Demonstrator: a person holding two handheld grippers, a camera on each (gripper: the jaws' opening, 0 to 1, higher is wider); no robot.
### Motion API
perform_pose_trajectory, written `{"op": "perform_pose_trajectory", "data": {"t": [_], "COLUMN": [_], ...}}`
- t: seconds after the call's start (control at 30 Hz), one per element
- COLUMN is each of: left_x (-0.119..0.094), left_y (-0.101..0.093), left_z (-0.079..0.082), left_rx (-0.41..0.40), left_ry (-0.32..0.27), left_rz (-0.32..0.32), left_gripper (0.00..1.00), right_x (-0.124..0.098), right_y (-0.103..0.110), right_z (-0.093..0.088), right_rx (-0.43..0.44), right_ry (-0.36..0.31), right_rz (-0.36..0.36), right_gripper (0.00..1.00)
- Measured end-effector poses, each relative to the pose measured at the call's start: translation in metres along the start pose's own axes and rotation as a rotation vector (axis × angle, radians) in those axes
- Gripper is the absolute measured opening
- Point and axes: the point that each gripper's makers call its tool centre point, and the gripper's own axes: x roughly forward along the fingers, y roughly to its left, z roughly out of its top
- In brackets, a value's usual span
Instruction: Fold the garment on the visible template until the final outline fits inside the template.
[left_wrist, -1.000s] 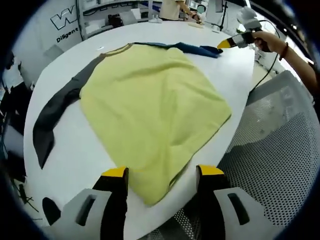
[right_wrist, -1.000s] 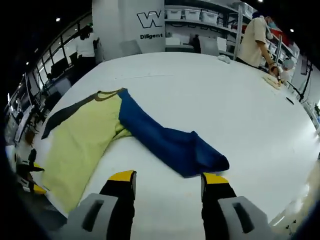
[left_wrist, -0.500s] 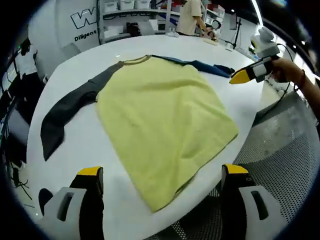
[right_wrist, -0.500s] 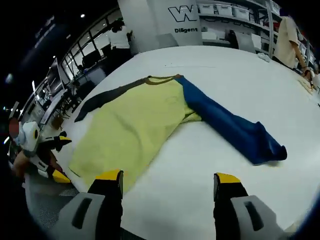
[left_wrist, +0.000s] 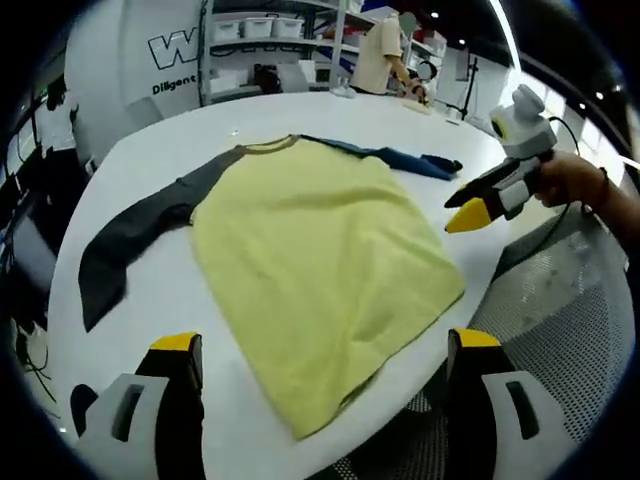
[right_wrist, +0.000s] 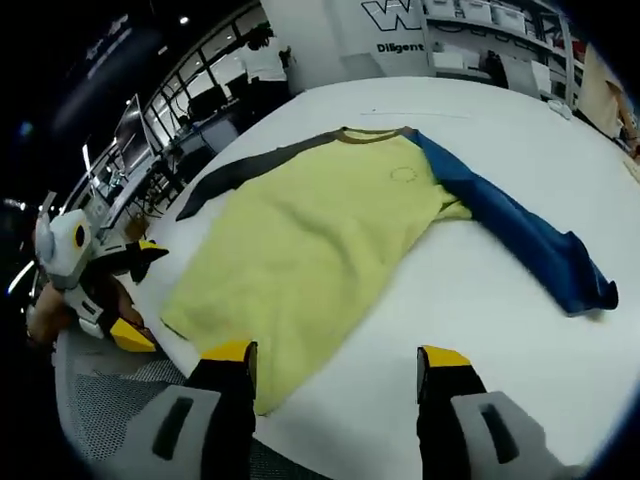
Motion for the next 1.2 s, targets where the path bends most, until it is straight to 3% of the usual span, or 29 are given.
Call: {"op": "perform_pose_trajectory", "data": {"t": [0.1,0.23,0.5,0.77,1.07,1.2], "left_x": [-0.001,0.000,-0.001,0.000,0.002,0.001], "left_y": [0.000,-0.003,-0.002,-0.006,-0.005,-0.005], "left_z": [0.002,0.002,0.005,0.006,0.004,0.004], "left_rx": [-0.003,0.012,0.015,0.015,0.011,0.011], "left_ry": [-0.011,-0.011,-0.028,-0.033,-0.022,-0.022], "left_rz": [-0.003,-0.011,-0.009,-0.035,-0.036,-0.031], "left_gripper": [0.99,0.98,0.97,0.94,0.92,0.91], "right_x": [0.004,0.007,0.014,0.015,0.012,0.005], "right_y": [0.006,0.012,0.019,0.014,0.015,0.021], "right_z": [-0.005,-0.011,-0.019,-0.023,-0.017,-0.001], "right_rx": [0.004,0.004,0.011,-0.025,0.025,-0.009], "right_ry": [0.012,0.022,0.039,0.066,0.052,0.022], "right_rz": [0.016,0.025,0.034,0.015,0.040,0.063], "right_gripper": [0.57,0.43,0.33,0.01,0.00,0.00]}}
